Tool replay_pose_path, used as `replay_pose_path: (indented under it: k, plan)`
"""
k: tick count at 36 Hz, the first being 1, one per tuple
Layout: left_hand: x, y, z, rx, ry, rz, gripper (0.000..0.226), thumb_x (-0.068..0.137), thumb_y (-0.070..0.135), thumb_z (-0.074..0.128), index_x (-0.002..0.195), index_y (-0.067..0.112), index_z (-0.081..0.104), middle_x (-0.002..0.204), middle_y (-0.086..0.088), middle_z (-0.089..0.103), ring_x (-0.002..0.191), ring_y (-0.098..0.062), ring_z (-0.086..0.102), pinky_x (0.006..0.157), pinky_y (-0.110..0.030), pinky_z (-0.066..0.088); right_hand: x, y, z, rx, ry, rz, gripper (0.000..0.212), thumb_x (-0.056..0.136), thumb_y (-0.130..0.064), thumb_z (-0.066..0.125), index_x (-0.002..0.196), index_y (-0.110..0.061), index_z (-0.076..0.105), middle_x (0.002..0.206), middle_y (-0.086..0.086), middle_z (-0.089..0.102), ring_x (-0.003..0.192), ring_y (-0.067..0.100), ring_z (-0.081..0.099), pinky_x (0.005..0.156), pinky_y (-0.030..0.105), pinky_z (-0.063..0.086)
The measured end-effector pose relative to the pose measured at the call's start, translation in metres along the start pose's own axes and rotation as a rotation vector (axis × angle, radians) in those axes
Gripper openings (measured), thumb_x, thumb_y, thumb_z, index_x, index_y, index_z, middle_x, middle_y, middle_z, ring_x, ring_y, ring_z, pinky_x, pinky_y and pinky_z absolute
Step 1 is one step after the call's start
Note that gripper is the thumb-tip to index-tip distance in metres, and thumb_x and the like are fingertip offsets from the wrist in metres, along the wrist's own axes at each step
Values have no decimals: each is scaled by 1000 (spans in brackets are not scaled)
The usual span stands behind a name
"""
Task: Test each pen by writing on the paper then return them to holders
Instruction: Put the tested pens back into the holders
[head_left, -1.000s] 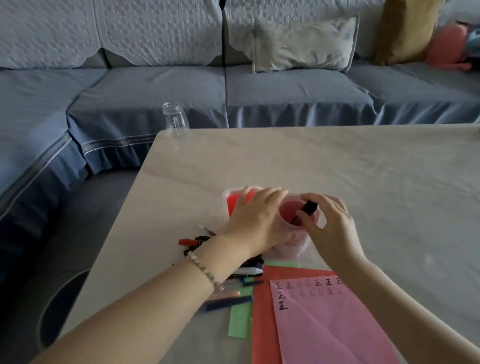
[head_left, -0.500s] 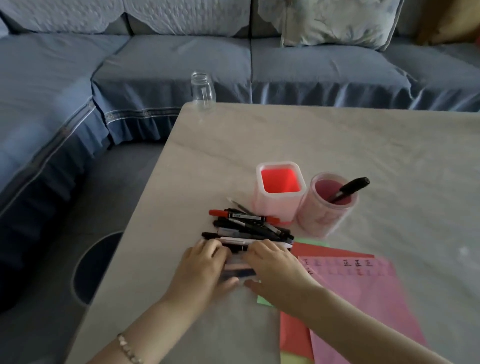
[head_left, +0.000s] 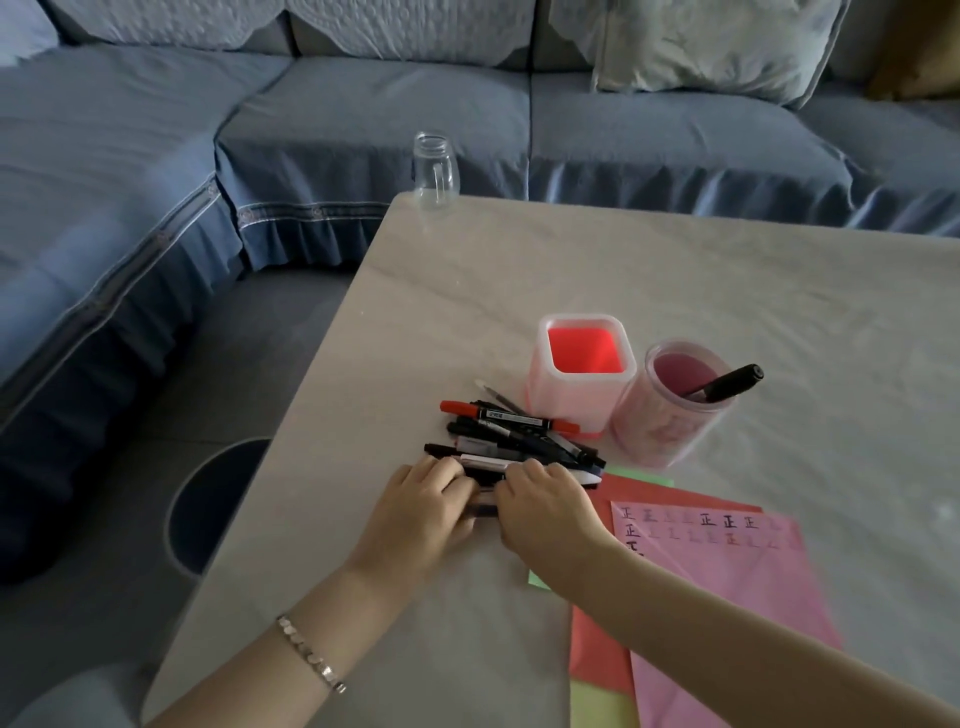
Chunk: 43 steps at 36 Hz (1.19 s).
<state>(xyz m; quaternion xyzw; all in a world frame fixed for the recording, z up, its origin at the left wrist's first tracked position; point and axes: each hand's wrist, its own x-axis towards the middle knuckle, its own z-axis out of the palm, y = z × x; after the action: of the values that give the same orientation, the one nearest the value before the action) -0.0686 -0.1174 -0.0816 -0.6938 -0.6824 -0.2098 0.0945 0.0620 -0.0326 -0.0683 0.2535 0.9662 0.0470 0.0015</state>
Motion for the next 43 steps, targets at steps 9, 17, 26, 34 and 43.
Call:
replay_pose_path:
  k: [9, 17, 26, 34, 43]
  plan:
    - [37, 41, -70, -1138, 261, -826, 50, 83, 12, 68, 125, 22, 43, 120, 4, 61, 111, -4, 57, 99, -24, 44, -29, 24, -63, 1192, -84, 348, 17, 95, -13, 35, 79, -10, 40, 54, -5, 42, 46, 13, 41, 51, 33, 36]
    - [57, 81, -73, -1608, -98, -728, 24, 90, 12, 58, 111, 2, 62, 96, -14, 70, 84, -19, 68, 66, -18, 50, -64, 14, -84, 1758, -196, 474, 25, 98, -7, 28, 76, -8, 40, 52, -2, 35, 44, 11, 30, 43, 20, 28]
    - [63, 95, -63, -1636, -103, -776, 21, 84, 14, 56, 96, 2, 68, 91, -13, 72, 76, -18, 67, 60, -23, 47, -71, 22, -85, 1577, -110, 496, 38, 98, -23, 33, 91, 8, 55, 51, 0, 59, 42, 12, 53, 46, 19, 42]
    - [73, 100, -66, -1423, -153, -755, 13, 89, 17, 59, 99, 22, 65, 97, 9, 68, 92, 1, 63, 87, -15, 48, -60, 27, -91, 1716, 34, 628, 22, 97, -19, 40, 76, -10, 43, 52, -2, 39, 42, 7, 29, 38, 15, 26]
    - [77, 97, -71, -1363, 9, -590, 13, 87, 11, 61, 93, 15, 71, 87, 1, 74, 83, -9, 69, 74, -19, 53, -48, 40, -107, 1661, 215, 573, 22, 97, -14, 39, 77, -8, 45, 49, -4, 41, 41, 7, 30, 38, 16, 26]
